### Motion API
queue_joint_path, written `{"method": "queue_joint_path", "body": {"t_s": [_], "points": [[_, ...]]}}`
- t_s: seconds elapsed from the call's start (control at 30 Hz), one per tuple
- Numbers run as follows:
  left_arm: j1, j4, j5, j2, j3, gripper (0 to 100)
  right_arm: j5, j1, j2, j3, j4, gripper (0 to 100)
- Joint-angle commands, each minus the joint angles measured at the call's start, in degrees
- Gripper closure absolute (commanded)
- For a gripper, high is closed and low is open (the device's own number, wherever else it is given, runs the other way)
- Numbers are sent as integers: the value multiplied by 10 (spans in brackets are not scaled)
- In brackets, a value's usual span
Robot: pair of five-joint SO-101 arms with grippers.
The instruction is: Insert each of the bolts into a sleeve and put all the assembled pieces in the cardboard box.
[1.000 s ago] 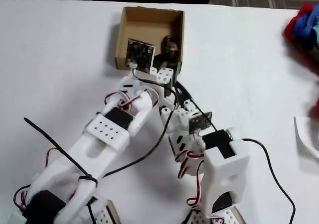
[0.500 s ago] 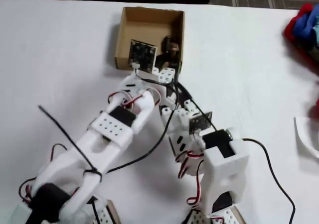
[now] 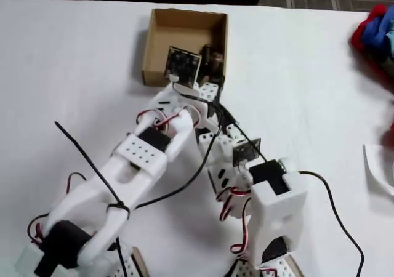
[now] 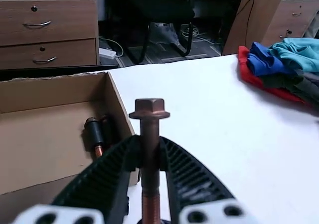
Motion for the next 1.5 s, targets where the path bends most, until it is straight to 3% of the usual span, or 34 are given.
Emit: {"method": "queue_joint_path", "body": {"t_s": [0.0, 0.33, 0.67, 1.0, 1.13, 1.23, 1.37, 1.47], "points": [[-6, 25, -5, -3, -19, 974, 5, 3, -5, -14, -20, 977], [-1, 47, -5, -55, 4, 974, 5, 3, -5, -14, -20, 977], [-4, 24, -6, -159, 150, 974, 5, 3, -5, -15, -20, 977], [-12, 19, -6, -164, 143, 974, 5, 3, -5, -15, -20, 977], [-23, 71, -6, -161, 107, 971, 5, 3, -5, -15, -20, 977], [-41, 122, -6, -160, 85, 900, 5, 3, -5, -15, -20, 977], [-54, 163, -5, -162, 76, 699, 5, 1, -5, -15, -20, 977], [-54, 164, -4, -164, 75, 669, 5, 1, -5, -15, -20, 977]]}}
